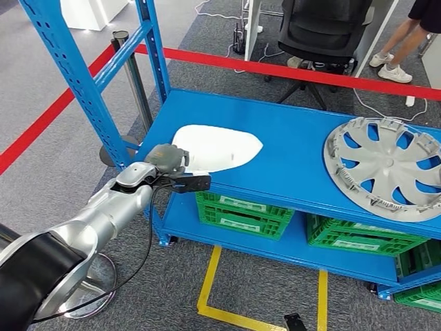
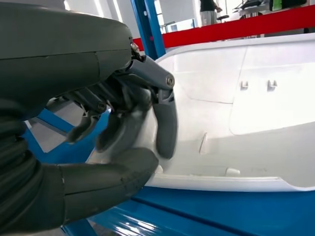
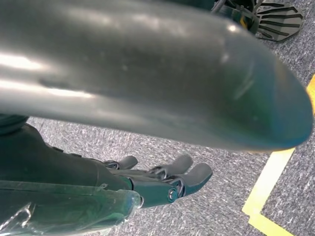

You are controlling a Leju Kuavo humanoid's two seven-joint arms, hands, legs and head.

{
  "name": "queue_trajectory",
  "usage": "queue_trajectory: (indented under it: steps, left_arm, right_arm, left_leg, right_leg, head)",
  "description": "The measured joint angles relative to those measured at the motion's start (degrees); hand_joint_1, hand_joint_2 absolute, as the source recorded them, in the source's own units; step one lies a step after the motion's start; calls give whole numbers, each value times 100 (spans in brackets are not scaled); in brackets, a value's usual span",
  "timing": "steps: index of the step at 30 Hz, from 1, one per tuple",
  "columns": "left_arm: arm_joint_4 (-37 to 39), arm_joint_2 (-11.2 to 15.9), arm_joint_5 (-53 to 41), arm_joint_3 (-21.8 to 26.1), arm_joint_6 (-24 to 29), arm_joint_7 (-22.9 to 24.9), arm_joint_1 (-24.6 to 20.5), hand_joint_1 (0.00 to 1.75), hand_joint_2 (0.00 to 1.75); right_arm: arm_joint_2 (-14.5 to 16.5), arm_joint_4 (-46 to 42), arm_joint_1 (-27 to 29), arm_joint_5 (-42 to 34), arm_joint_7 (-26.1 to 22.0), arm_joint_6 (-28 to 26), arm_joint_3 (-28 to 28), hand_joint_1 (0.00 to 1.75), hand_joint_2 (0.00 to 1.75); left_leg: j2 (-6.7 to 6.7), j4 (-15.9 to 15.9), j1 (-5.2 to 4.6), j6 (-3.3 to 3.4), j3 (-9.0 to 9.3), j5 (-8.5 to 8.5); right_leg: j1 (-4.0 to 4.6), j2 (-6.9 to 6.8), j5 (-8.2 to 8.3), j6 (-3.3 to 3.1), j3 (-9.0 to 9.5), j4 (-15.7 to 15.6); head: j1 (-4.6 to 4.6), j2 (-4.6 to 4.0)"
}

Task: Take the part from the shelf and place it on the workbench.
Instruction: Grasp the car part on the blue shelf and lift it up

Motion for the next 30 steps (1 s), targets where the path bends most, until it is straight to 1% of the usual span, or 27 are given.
queue_trajectory:
  steps: [2, 6, 12, 16, 20, 30]
  left_arm:
    - [0, -1, -8, 7, 32, 14, -1, 0, 175]
    - [0, -8, -8, 25, 44, 15, -4, 0, 0]
    - [0, -16, -45, 31, 78, 15, -12, 0, 0]
    - [0, -16, -133, 30, 237, 15, -14, 0, 175]
    - [0, -14, -206, 29, 430, 15, -14, 0, 175]
    - [0, -13, -281, 31, 510, 13, -13, 0, 175]
  right_arm:
    - [0, 0, 0, -4, -4, 0, 0, 0, 0]
    - [0, 0, -1, -6, -7, -1, 0, 0, 0]
    - [0, 0, -1, -16, -16, 10, 0, 0, 0]
    - [0, 0, 0, -23, -16, 19, 0, 0, 0]
    - [0, 0, 0, -25, -16, 19, 0, 0, 0]
    - [0, 0, -1, -47, -16, 18, 0, 0, 0]
  left_leg:
    - [0, 0, 0, 0, 0, 0]
    - [0, 0, 0, 0, 0, 0]
    - [0, 0, 0, 0, 0, 0]
    - [0, 0, 0, 0, 0, 0]
    - [0, 0, 0, 0, 0, 0]
    - [0, 0, 0, 0, 0, 0]
  right_leg:
    - [0, 0, 0, 0, 0, 0]
    - [0, 0, 0, 0, 0, 0]
    - [0, 0, 0, 0, 0, 0]
    - [0, 0, 0, 0, 0, 0]
    - [0, 0, 0, 0, 0, 0]
    - [0, 0, 0, 0, 1, 0]
  head:
    - [0, 0]
    - [-1, 0]
    - [-1, 0]
    - [-1, 0]
    - [0, 0]
    - [0, 0]
